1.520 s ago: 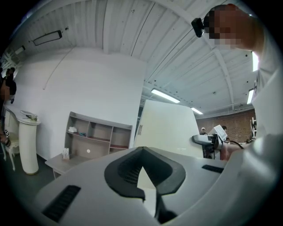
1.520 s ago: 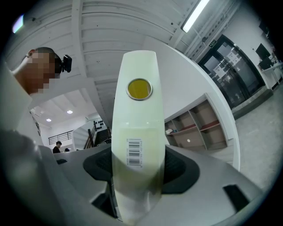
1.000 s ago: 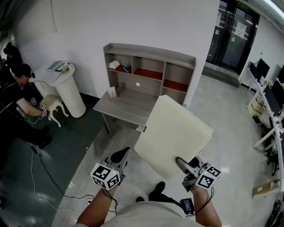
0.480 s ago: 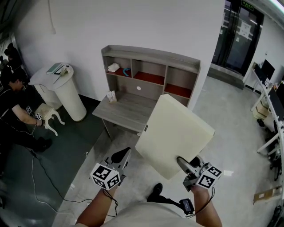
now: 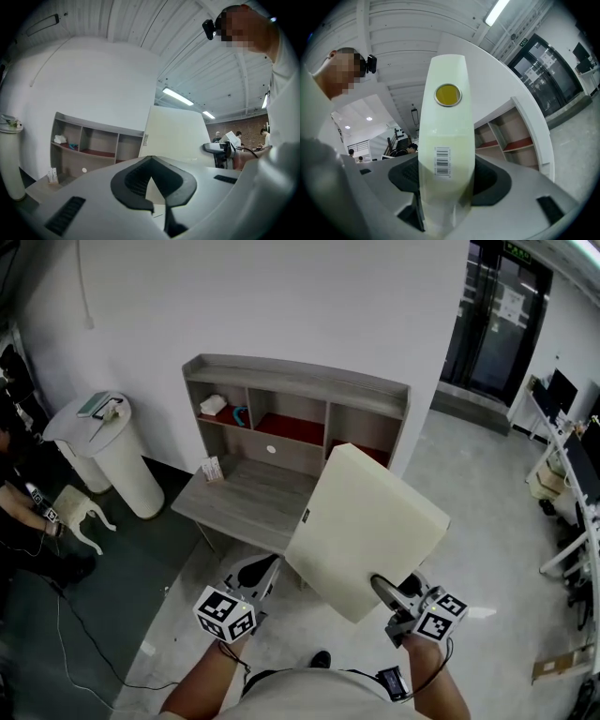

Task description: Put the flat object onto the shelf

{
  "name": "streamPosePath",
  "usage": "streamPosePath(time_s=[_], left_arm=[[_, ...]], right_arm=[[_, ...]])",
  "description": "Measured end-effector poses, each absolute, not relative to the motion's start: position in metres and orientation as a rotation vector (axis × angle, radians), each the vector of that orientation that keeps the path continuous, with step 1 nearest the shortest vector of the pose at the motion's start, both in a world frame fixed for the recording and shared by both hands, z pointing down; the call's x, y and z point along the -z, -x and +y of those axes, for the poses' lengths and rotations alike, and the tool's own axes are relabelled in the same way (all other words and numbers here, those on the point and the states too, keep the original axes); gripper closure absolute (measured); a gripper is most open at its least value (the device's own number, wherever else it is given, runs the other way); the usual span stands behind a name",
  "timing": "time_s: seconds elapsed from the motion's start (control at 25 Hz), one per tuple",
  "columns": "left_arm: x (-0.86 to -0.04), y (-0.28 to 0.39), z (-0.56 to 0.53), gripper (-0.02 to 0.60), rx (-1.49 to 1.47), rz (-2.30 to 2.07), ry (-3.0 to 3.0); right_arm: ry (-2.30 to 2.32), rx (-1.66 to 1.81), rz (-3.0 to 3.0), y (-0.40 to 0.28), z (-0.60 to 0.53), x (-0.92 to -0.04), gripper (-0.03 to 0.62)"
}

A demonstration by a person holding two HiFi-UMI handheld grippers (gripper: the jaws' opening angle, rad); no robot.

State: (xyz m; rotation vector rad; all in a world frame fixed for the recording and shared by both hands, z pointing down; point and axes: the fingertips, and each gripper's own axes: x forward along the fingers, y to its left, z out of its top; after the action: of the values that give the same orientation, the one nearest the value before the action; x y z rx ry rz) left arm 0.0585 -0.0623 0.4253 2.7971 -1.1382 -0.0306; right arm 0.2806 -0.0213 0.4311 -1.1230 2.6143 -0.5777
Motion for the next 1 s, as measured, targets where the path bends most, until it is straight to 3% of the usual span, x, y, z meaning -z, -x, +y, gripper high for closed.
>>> streamPosePath(time_s=[0.4,1.0], left_arm=[[-0.425,-0.091,-0.136,0.566,0.034,-1.104,-2.820],[-0.414,-0.011,-0.280,0.568,0.056,-1.014,-2.882]], right_arm=[[1.136,0.566,2.618,-0.308,-0.088,-0.429,0.307],[1.202,0.480,2.625,-0.219,-0.222,-0.408,0.307]])
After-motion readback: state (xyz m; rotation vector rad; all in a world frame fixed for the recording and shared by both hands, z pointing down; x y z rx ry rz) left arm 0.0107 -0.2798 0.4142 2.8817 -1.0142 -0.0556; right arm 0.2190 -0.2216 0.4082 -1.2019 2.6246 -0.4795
